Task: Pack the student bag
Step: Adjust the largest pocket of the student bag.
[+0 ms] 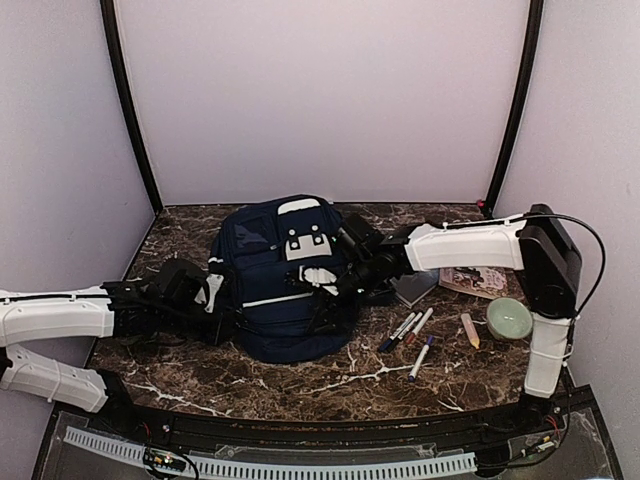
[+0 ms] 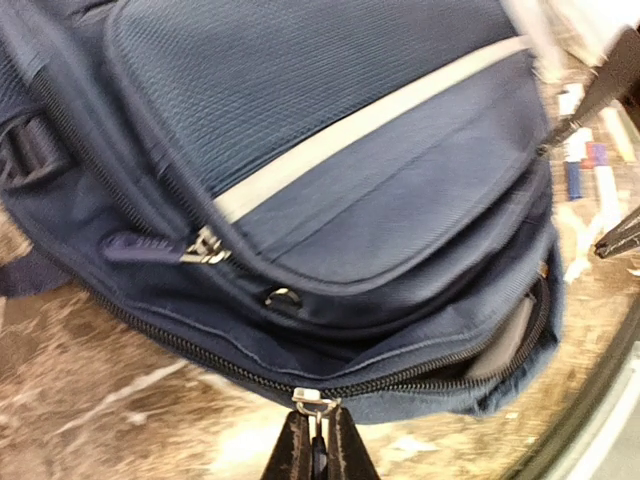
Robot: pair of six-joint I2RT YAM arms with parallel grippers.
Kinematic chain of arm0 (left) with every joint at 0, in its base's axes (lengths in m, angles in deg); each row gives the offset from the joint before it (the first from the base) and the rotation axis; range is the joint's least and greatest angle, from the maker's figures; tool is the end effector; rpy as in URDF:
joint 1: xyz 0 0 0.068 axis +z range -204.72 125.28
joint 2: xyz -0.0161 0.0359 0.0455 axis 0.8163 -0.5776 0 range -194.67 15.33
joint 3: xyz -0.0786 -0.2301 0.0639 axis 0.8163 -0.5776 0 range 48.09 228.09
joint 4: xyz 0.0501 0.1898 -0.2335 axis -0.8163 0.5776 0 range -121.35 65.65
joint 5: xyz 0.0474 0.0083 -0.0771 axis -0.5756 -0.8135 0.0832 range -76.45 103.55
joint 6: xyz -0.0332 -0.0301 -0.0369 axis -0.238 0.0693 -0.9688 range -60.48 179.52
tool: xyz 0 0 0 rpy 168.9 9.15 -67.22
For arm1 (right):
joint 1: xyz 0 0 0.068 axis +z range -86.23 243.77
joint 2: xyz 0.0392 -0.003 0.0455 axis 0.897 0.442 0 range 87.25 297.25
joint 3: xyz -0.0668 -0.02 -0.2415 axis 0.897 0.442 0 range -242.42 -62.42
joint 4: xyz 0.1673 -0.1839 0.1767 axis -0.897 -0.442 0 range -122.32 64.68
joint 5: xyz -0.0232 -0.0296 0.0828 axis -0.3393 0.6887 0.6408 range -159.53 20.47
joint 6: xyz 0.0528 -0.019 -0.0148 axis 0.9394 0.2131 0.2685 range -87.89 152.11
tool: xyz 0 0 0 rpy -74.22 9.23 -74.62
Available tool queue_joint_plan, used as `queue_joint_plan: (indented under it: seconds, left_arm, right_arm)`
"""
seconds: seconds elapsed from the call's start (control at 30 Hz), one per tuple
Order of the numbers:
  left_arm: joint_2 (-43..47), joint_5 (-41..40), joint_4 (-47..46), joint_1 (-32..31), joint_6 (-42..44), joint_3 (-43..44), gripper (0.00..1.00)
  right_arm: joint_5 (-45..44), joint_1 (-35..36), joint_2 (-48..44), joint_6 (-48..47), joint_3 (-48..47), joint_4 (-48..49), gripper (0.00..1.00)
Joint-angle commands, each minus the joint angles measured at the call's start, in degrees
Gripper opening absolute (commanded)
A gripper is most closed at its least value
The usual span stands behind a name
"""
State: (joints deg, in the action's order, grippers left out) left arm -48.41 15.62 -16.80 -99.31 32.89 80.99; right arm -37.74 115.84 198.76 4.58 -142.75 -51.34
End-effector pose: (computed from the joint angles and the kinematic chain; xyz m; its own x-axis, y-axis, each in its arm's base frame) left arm 0.1945 -0.1940 0.1503 -0.7758 0.1358 -0.6162 0.4161 0.8442 -0.3378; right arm 0.2581 0.3668 0.1473 -0.0672 -0.7253 -0.6851 -0.9889 -0.0429 0.1423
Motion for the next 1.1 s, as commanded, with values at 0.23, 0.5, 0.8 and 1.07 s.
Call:
queue_joint_plan:
  seconds: [0.23, 0.5, 0.8, 1.07]
  left_arm:
    - [-2.50, 6.12, -8.60, -5.00, -0.98, -0.02, 0.00]
    - [-1.21, 2.55, -7.91, -6.55, -4.47, -4.32, 0.00]
    - [-2.79, 2.42, -12.31, -7.25, -5.07, -9.36, 0.22]
    - [-4.91, 2.09, -15.71, -7.43, -2.37, -8.26, 0.42]
  right_arm:
    - [3.69, 6.92, 5.65, 3.09, -4.78, 0.80, 0.76]
    - [-1.10, 7.30, 6.35, 5.77, -0.25, 6.43, 0.07]
    - [-1.06, 6.62, 5.80, 6.60, -0.19, 6.98, 0.00]
    - [-0.86, 6.64, 6.19, 6.91, -0.27, 6.59, 0.00]
